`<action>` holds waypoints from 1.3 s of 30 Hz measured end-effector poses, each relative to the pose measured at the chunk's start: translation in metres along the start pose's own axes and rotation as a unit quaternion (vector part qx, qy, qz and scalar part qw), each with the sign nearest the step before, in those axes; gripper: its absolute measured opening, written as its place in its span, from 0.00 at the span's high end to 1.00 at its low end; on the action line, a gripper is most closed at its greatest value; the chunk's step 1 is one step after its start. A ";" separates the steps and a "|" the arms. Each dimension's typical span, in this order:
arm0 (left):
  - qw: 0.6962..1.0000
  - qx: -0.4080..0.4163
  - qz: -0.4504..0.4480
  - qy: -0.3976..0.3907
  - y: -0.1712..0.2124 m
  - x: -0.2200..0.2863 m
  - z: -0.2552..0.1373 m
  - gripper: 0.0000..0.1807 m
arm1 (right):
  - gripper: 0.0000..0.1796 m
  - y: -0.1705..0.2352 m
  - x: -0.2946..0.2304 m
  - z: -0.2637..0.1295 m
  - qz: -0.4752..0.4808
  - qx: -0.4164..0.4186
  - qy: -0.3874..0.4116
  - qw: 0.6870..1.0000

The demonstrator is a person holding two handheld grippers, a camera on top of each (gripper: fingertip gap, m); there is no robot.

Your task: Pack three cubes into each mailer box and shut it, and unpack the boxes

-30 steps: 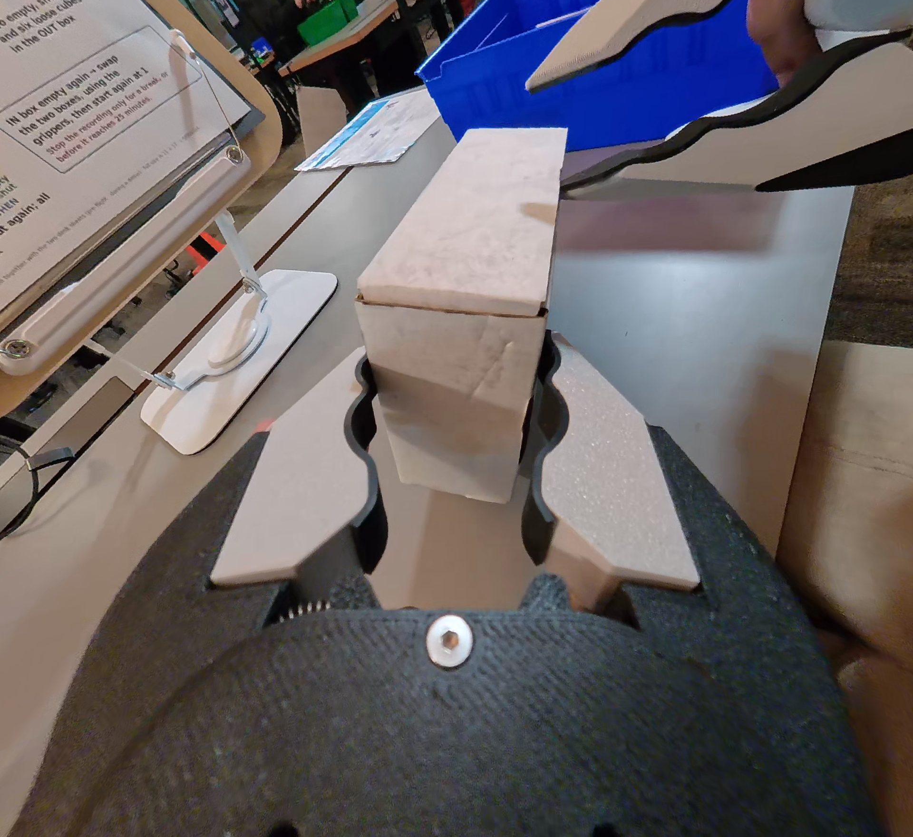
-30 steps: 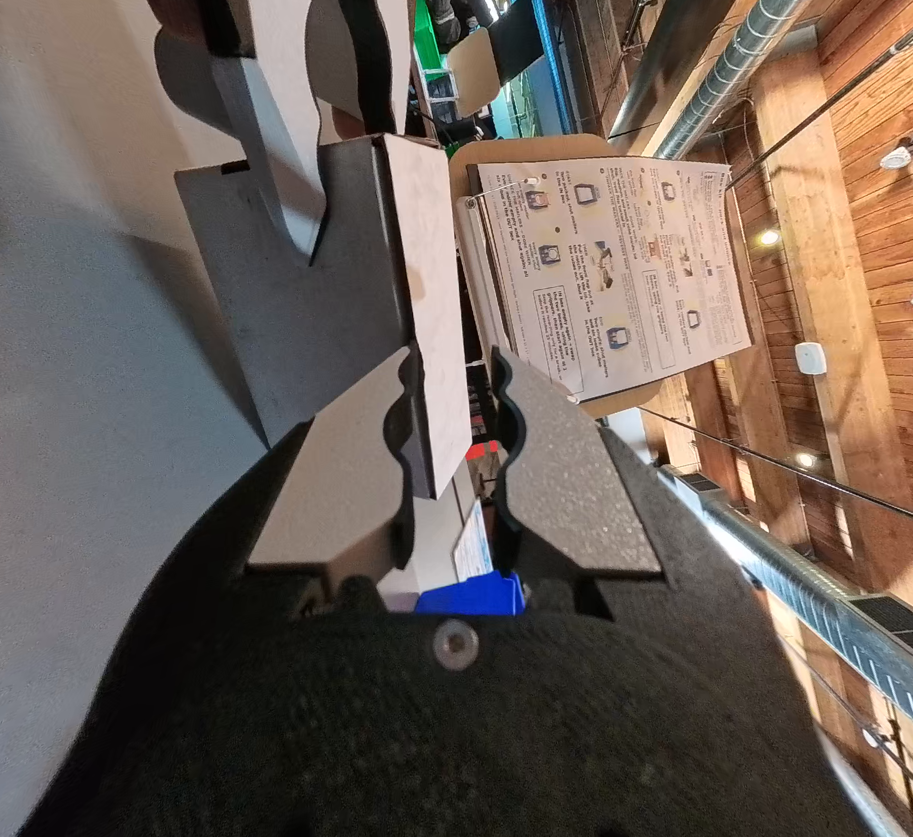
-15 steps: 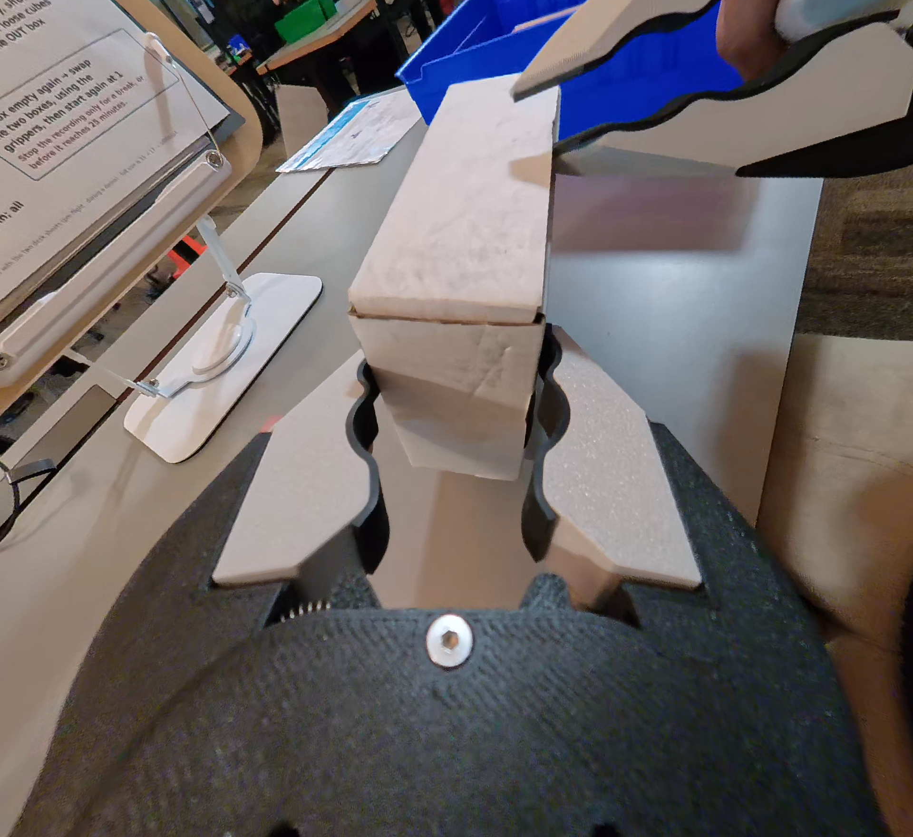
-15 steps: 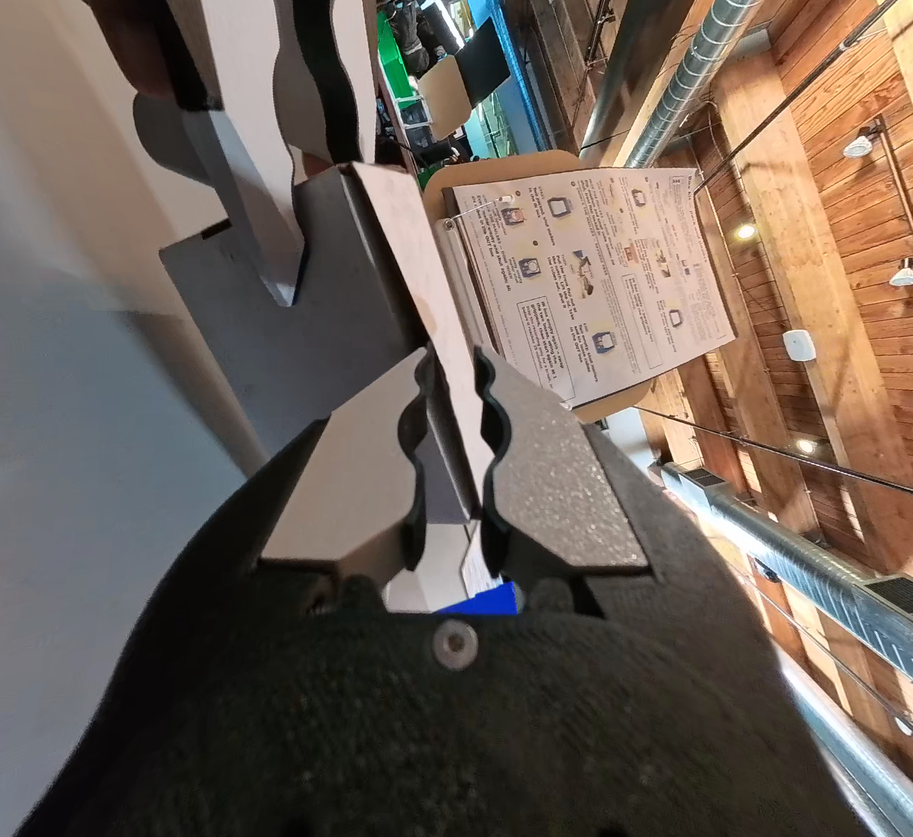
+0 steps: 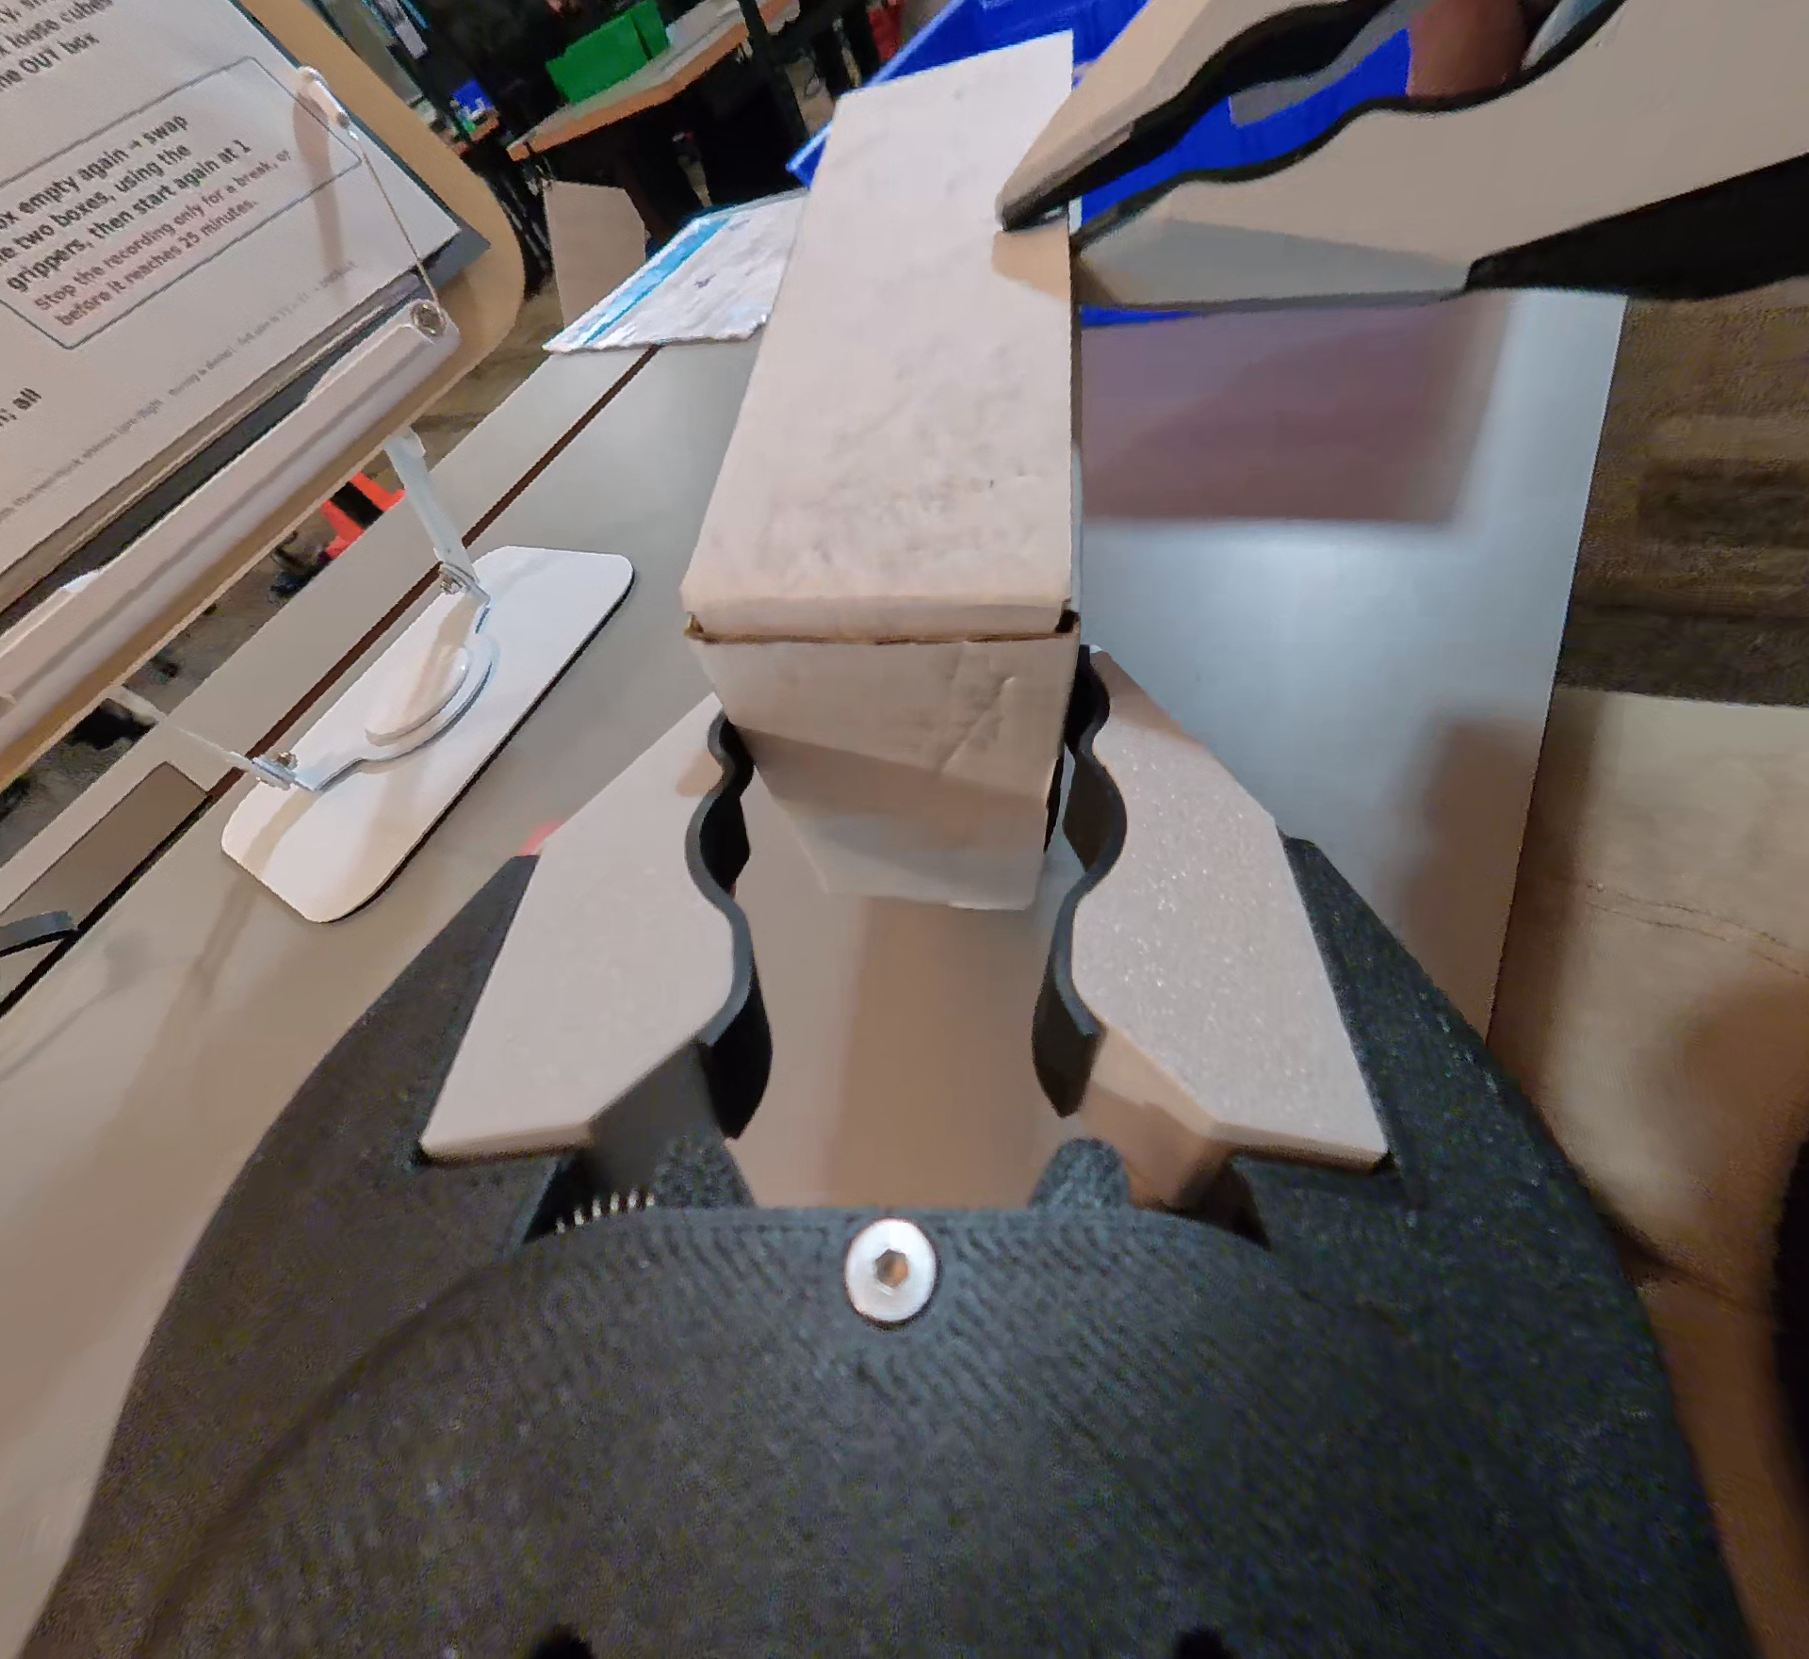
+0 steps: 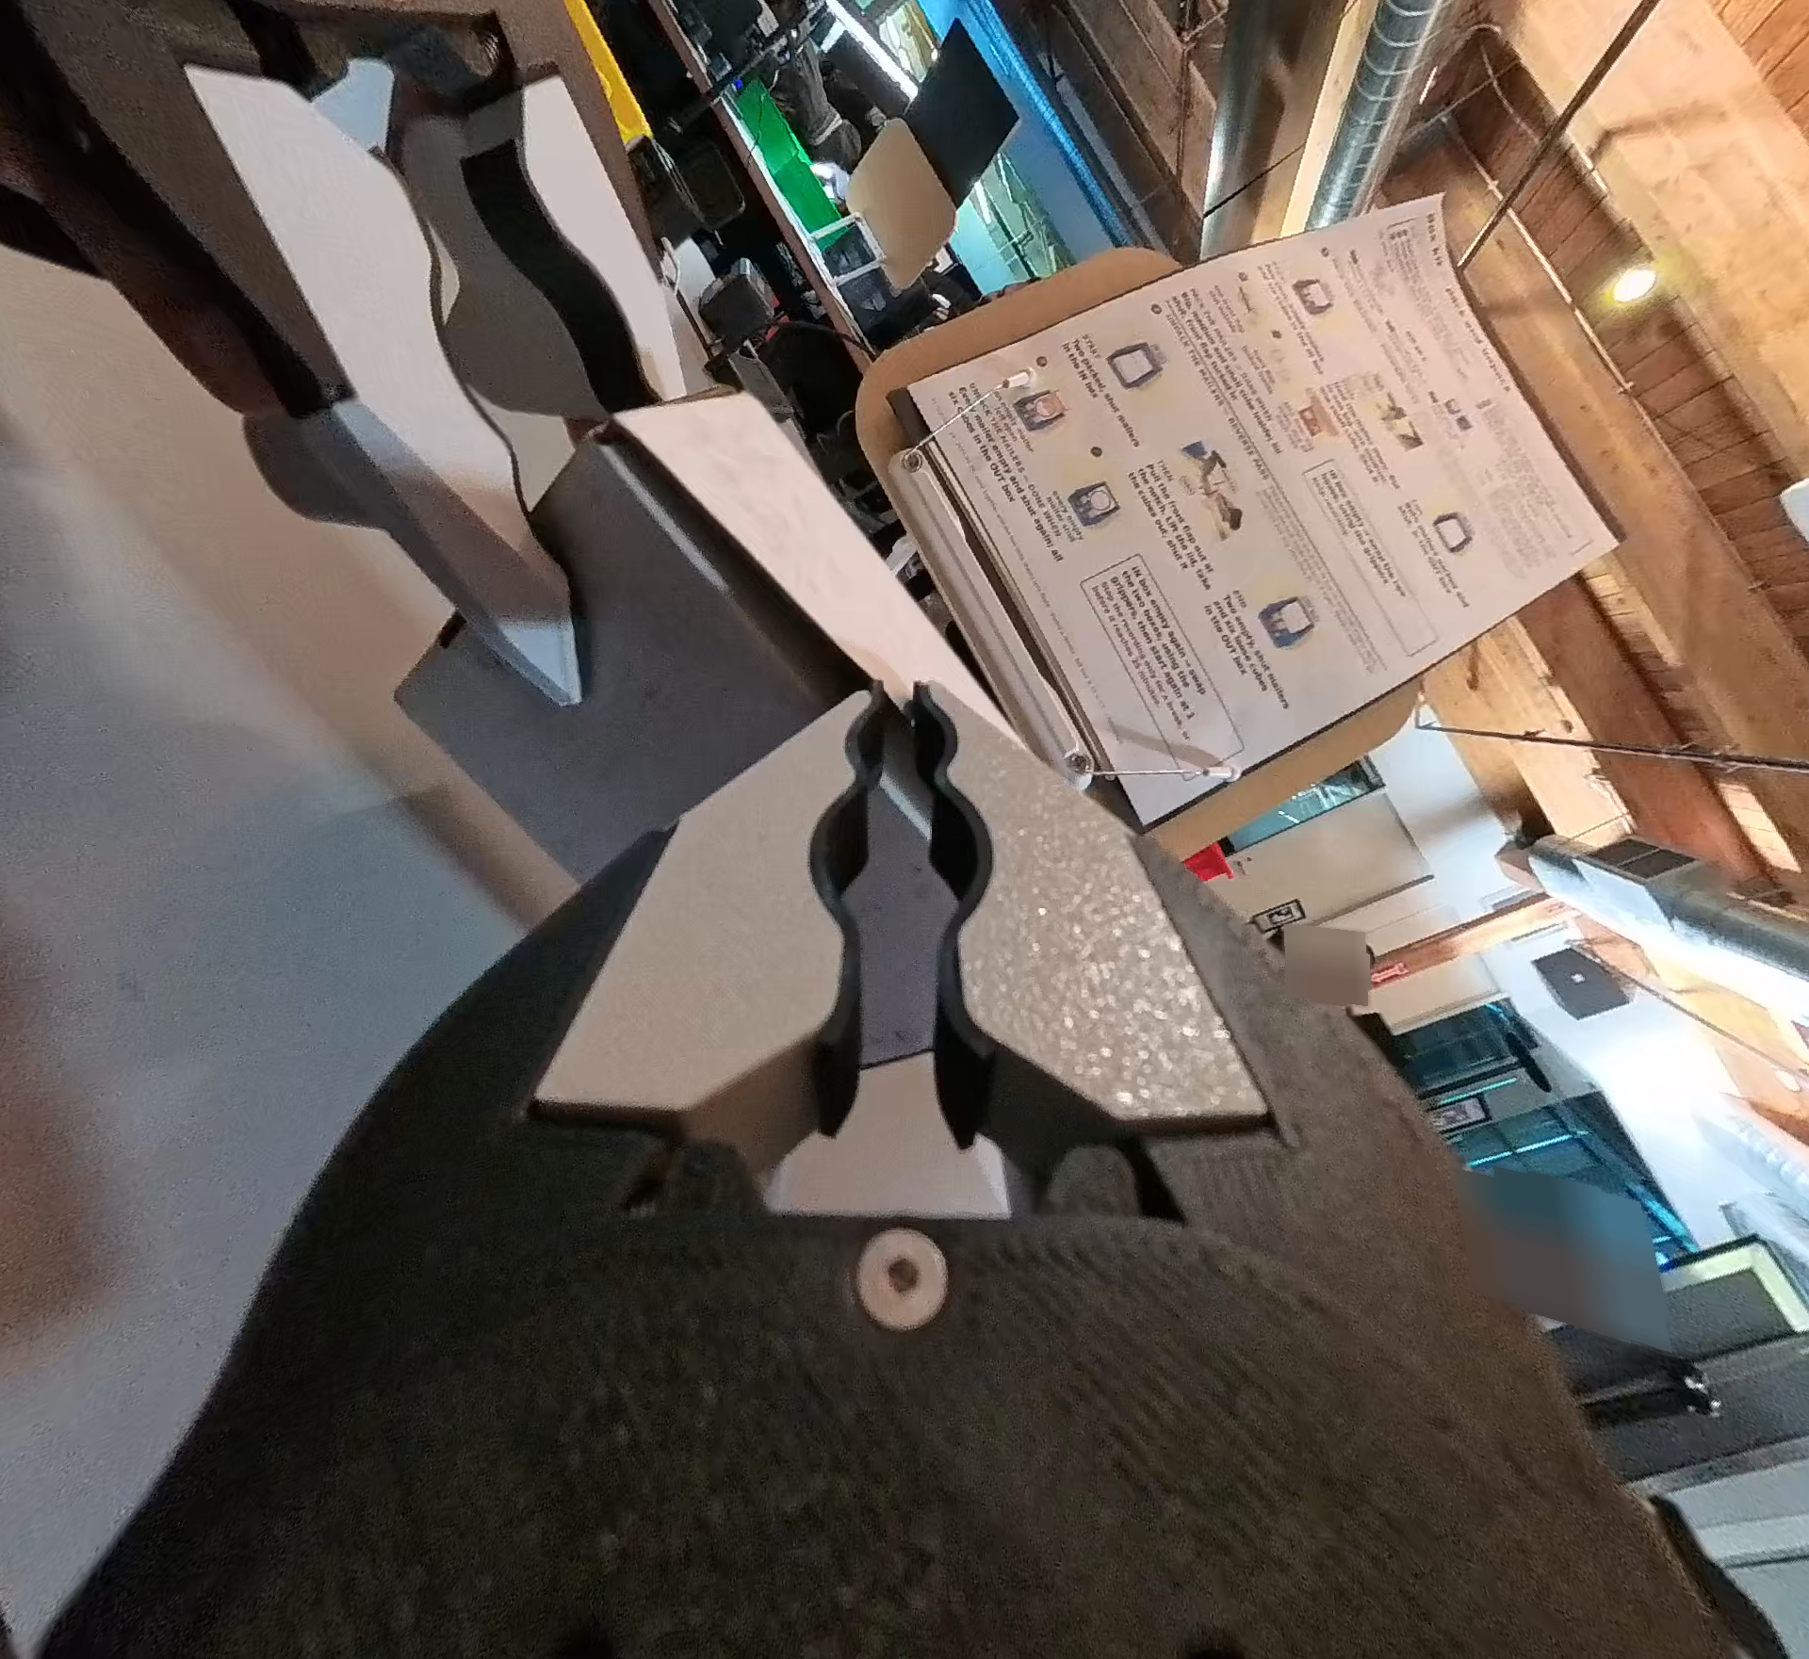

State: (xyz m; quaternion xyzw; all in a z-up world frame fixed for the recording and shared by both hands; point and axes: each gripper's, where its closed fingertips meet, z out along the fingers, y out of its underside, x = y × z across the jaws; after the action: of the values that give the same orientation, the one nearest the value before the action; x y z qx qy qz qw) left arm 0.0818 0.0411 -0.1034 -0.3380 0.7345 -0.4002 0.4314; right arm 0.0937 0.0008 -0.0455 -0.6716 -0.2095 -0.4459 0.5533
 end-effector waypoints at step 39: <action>0.994 -0.001 0.109 0.012 -0.007 0.032 0.008 0.60 | 0.95 -0.007 0.020 -0.007 0.048 0.021 0.016 0.999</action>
State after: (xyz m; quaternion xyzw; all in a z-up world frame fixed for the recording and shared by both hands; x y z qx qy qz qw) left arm 0.0774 0.0087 -0.1114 -0.2514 0.7724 -0.3539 0.4637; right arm 0.0959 -0.0076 -0.0252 -0.6617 -0.1775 -0.4256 0.5912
